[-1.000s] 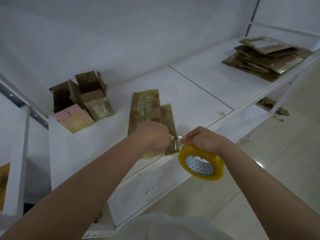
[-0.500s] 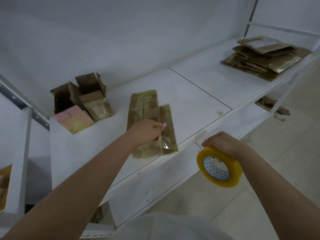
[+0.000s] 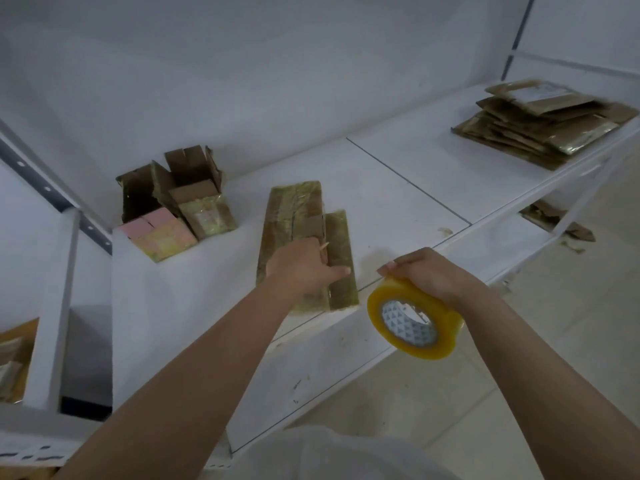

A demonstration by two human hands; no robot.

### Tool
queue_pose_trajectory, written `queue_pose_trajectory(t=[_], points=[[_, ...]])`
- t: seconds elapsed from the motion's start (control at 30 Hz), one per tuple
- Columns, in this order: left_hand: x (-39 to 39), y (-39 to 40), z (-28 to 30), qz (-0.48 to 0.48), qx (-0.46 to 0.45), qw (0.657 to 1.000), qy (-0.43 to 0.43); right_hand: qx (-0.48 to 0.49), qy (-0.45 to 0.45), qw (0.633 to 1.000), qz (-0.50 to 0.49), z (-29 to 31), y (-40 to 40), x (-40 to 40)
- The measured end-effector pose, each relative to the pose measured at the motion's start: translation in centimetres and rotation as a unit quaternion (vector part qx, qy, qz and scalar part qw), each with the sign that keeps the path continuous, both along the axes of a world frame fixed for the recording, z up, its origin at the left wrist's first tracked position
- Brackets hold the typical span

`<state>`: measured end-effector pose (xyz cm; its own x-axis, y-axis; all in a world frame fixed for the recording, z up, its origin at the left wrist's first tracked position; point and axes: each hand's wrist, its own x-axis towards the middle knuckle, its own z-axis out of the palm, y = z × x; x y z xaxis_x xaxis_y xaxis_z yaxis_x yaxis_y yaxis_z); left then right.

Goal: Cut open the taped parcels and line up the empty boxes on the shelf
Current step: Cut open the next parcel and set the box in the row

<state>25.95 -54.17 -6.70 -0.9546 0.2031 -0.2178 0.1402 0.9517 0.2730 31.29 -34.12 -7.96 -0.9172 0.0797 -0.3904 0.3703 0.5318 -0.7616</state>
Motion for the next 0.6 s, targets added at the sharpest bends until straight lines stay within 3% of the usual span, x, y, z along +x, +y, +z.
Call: queue_pose_trajectory(t=[0.07,0.13,0.23,0.33,0.43,0.6], points=[[0.5,-0.4,0.9,0.060,0.187,0.981,-0.010,-0.023,0.020,1.000,-0.004,1.3,0.1,0.1],[1.6,0.3,2.0,0.046,0.291,0.955,0.003,-0.028,0.047,0.999,-0.001,2.3,0.1,0.0],[2.7,2.3,2.4,-0.005,0.314,0.949,-0.011,-0.014,0.088,0.996,0.017,3.4,-0.2,-0.2],[2.3,3.4,1.6,0.011,0.356,0.934,0.020,-0.012,0.112,0.993,0.030,3.7,-0.4,-0.3],[2.3,3.9,1.7,0.043,0.395,0.917,0.028,0.077,0.130,0.988,0.036,3.2,-0.5,-0.6],[3.2,5.3,2.5,0.158,0.542,0.822,-0.075,0.184,0.223,0.957,-0.017,2.9,-1.6,-0.7]])
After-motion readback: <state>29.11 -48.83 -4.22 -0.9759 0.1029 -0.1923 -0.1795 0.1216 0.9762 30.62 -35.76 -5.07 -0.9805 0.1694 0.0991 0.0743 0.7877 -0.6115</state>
